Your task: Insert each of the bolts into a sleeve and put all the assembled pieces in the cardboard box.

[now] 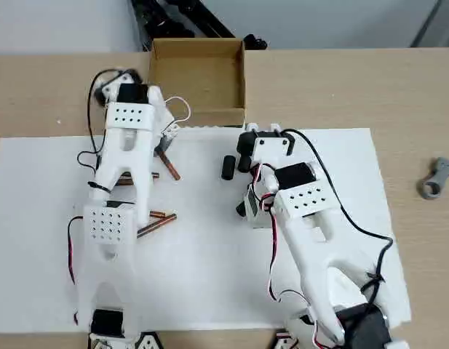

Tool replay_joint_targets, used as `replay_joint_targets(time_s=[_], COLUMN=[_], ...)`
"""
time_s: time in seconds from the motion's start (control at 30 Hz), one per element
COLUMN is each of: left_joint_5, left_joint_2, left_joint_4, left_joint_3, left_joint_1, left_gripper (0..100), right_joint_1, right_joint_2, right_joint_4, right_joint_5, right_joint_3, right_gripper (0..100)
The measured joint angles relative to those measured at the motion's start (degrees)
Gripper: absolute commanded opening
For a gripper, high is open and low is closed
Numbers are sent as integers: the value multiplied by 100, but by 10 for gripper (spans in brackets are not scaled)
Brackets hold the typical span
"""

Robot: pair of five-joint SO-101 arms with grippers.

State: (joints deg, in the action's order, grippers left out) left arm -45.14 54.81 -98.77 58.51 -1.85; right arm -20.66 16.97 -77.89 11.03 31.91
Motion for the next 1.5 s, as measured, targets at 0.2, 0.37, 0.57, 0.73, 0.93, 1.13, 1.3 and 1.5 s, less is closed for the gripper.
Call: replay_joint_targets(time_s=[0.2, 0.37, 0.57, 0.73, 0.93, 1.13, 1.3, 1.5], left_joint_5=[1231, 1811, 2163, 2207, 2488, 2567, 2576, 2576], left_joint_2=[-237, -1618, -3560, -5011, -6435, -6936, -6936, -6936], left_joint_4=[-53, -53, -53, -62, 466, 668, 677, 677], left_joint_3=[26, -738, -2470, -4035, -5495, -6215, -6233, -6233], left_joint_1=[-132, -132, -132, -132, -132, -79, 211, 246], left_gripper=[5, 5, 5, 5, 5, 5, 5, 5], right_joint_1=[0, 0, 0, -53, -624, -686, -668, -501], right_joint_2=[-9, -18, -53, -53, -53, -114, -668, -1459], right_joint_4=[-114, 431, 826, 941, 1433, 1793, 1855, 2435], right_joint_5=[554, 1099, 2198, 2998, 3516, 3859, 3956, 4000], right_joint_3=[0, 0, 0, 0, 0, 0, -9, -44], right_gripper=[90, 108, 299, 303, 274, 275, 275, 275])
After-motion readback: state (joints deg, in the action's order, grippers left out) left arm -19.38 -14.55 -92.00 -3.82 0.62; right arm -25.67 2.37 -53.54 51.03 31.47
